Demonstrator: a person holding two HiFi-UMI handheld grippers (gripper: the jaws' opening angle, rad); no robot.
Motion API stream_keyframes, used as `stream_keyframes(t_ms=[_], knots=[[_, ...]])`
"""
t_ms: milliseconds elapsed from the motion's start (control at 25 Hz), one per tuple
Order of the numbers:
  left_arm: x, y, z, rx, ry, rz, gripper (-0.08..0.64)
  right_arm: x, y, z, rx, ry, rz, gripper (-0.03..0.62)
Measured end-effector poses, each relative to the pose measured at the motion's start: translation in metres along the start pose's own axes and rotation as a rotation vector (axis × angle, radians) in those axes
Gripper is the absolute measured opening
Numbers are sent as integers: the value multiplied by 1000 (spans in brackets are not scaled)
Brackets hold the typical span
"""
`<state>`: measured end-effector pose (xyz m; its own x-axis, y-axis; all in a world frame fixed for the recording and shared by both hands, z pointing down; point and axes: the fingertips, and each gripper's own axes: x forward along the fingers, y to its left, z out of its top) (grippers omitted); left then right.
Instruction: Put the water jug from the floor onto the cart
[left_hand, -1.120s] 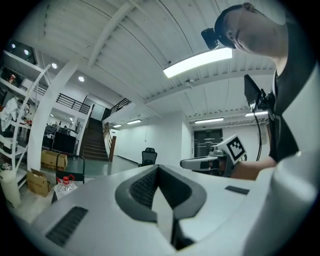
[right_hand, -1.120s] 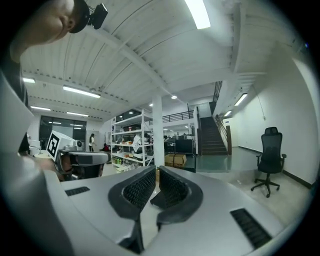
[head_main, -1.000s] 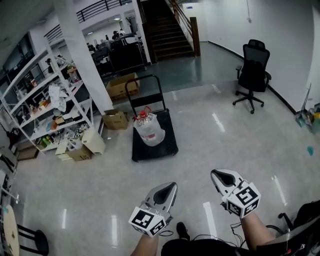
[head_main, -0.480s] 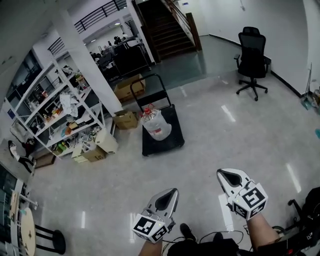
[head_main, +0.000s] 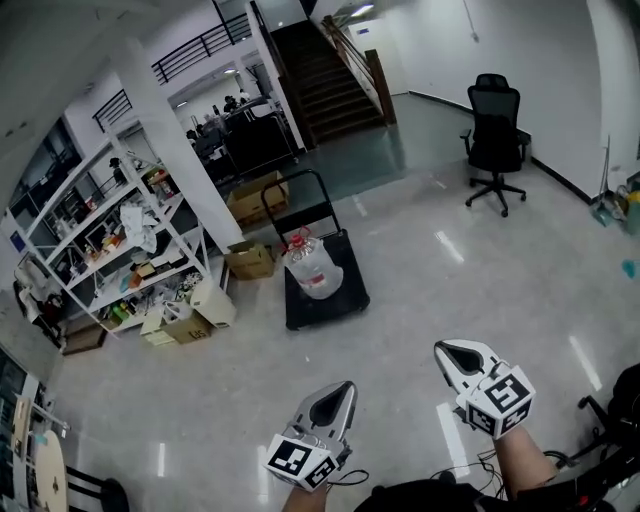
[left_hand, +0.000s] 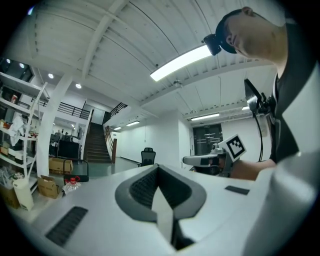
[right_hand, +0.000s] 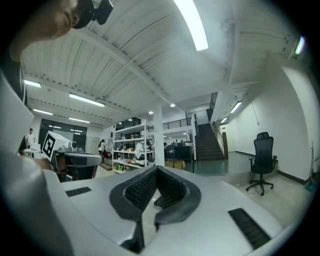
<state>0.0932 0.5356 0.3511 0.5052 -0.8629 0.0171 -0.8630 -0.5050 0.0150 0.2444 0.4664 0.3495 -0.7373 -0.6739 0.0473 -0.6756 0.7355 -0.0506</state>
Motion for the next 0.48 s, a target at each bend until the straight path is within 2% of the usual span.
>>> stream_keyframes(t_ms=[160, 480], knots=[[-8, 6, -6, -30, -6, -3, -8, 1, 5, -2, -3, 13, -22, 2], [-16, 8, 4, -13, -29, -29, -8, 3, 19, 6, -38, 24, -31, 2]])
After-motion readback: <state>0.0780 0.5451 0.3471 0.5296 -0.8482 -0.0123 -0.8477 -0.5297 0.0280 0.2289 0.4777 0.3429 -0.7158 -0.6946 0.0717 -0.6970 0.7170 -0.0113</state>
